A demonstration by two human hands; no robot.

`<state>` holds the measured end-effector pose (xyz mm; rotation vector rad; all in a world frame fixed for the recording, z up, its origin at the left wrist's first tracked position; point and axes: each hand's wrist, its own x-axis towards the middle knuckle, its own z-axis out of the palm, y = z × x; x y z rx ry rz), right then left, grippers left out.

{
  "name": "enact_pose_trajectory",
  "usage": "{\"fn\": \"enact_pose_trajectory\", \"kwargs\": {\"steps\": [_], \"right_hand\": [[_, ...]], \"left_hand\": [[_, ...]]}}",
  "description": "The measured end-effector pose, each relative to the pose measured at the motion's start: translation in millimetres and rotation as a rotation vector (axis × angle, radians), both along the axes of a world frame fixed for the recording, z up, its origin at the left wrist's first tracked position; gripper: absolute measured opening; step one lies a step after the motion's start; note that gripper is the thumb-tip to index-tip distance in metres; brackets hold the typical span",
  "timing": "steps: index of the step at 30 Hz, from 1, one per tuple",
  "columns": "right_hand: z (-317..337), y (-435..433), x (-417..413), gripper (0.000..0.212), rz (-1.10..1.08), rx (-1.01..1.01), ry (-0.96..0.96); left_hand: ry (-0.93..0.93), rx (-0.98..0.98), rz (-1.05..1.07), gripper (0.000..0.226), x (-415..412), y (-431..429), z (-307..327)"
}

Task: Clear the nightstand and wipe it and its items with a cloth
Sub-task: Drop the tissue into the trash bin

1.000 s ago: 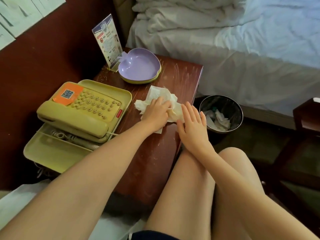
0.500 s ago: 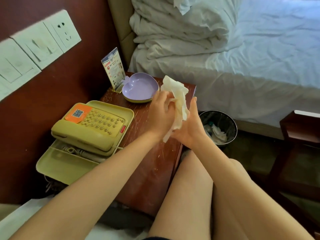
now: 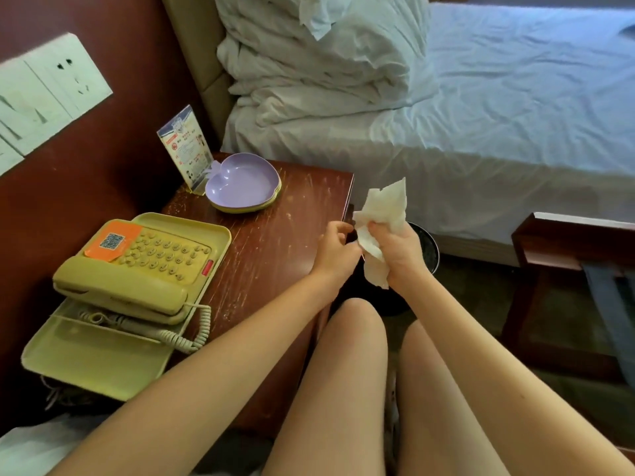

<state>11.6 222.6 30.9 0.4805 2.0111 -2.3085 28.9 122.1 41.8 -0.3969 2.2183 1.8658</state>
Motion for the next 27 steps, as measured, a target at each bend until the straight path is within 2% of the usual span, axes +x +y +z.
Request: {"fn": "enact_pose_trajectory", "kwargs": {"steps": [2, 3, 5, 6, 8, 11, 14, 17, 20, 22, 24, 27], "right_hand": [[-4.6, 21.9, -3.2, 0.012, -0.009, 0.137, 0.076], [-7.3, 31.8, -3.9, 0.015, 0.006, 0.217, 0.127], [-21.3, 48.6, -9.3, 0.013, 0.074, 0.413, 0.19], [-29.9, 55.9, -12.5, 0.01, 0.129, 0.516, 0.199], [-50.1, 68.0, -23.2, 0.02, 0.278, 0.647, 0.186], [-73.6, 89.2, -36.7, 0.038, 0.412, 0.677, 0.122], [-84.1, 108.4, -43.2, 0.056, 0.468, 0.531, -0.001], [-103.5, 115.3, -60.7, 0.048, 0.328, 0.359, -0.069], [-128.2, 110.7, -71.0, 0.043, 0.202, 0.318, -0.088], [-143.4, 111.0, -78.8, 0.039, 0.177, 0.316, -0.086], [-159.9, 115.0, -90.9, 0.035, 0.126, 0.335, -0.089], [-179.9, 122.0, -108.7, 0.032, 0.048, 0.333, -0.118]], "left_hand": [[-0.417, 0.427, -0.009, 0.037, -2.4, 10.9, 0.8], [-0.528, 0.607, -0.035, 0.042, -4.7, 15.9, 0.6], [-0.575, 0.847, -0.101, 0.056, -17.8, 28.1, -6.1], [-0.563, 0.891, -0.131, 0.06, -27.5, 35.4, -11.4], [-0.536, 0.843, -0.178, 0.055, -47.9, 53.1, -23.6], [-0.497, 0.694, -0.08, 0.02, -75.7, 79.1, -45.8], [-0.473, 0.628, 0.043, 0.02, -94.2, 94.9, -75.3], [-0.447, 0.461, 0.152, 0.026, -107.7, 112.9, -108.4], [-0.466, 0.392, 0.297, 0.02, -113.9, 118.3, -136.4], [-0.522, 0.421, 0.286, 0.018, -120.4, 116.5, -151.4], [-0.564, 0.473, 0.211, 0.028, -128.5, 117.5, -165.1], [-0.537, 0.496, 0.199, 0.035, -141.8, 126.7, -177.5]]}}
